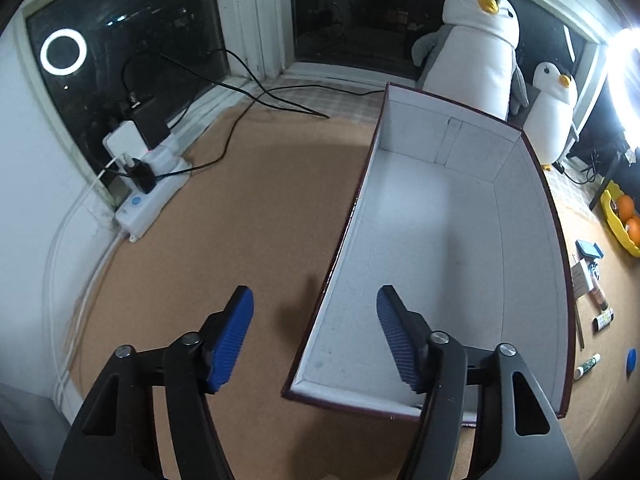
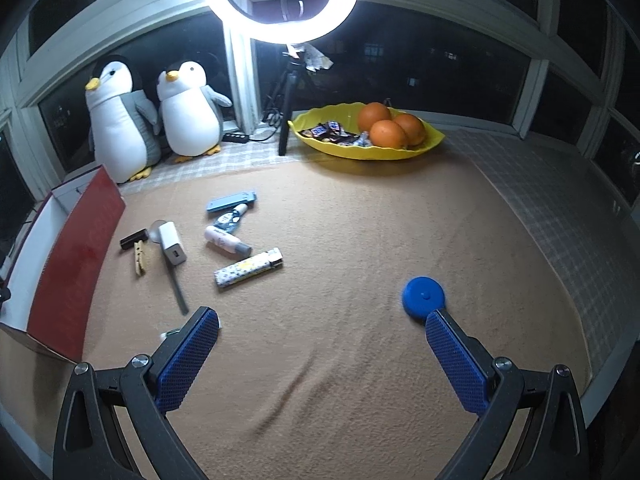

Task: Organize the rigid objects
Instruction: 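Move the right tool to the blue round tape measure and close on it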

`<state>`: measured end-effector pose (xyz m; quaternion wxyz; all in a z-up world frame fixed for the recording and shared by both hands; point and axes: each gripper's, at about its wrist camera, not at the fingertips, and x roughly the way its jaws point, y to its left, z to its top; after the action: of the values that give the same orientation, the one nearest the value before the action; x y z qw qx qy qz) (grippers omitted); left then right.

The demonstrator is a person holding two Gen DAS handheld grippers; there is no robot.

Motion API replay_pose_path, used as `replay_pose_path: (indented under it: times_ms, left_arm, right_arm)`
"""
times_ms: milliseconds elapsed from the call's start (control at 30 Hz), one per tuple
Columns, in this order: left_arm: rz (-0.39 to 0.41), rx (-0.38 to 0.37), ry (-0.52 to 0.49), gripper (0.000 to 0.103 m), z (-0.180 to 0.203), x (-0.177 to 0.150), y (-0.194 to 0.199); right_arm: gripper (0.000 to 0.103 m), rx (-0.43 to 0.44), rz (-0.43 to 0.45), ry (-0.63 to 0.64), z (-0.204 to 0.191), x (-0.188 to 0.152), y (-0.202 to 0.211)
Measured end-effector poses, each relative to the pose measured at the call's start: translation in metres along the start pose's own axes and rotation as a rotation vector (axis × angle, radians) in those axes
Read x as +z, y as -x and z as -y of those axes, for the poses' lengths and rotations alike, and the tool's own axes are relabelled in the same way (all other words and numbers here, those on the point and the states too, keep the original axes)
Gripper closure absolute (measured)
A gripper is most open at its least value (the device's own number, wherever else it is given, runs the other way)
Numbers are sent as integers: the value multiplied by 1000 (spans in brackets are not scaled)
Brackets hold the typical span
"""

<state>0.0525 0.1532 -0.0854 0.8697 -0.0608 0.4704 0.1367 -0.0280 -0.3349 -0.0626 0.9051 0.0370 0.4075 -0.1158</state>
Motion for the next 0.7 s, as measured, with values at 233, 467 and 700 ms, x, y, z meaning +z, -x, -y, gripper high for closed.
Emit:
replay_pose_path:
  times_ms: [233,467,700]
  left_arm:
    - [-3,-4,-15,48,3,2,-11]
    - [-26,-20,-17,56,5,2,-24]
    - [-40,-22,-14,56,5,2,-30]
  right_arm:
    - [1,-47,-46,-90,37,-3,-14]
    - [1,-107,-86,-184,78,-10,-32]
    - [1,-126,-151,-204,95,-7,-75]
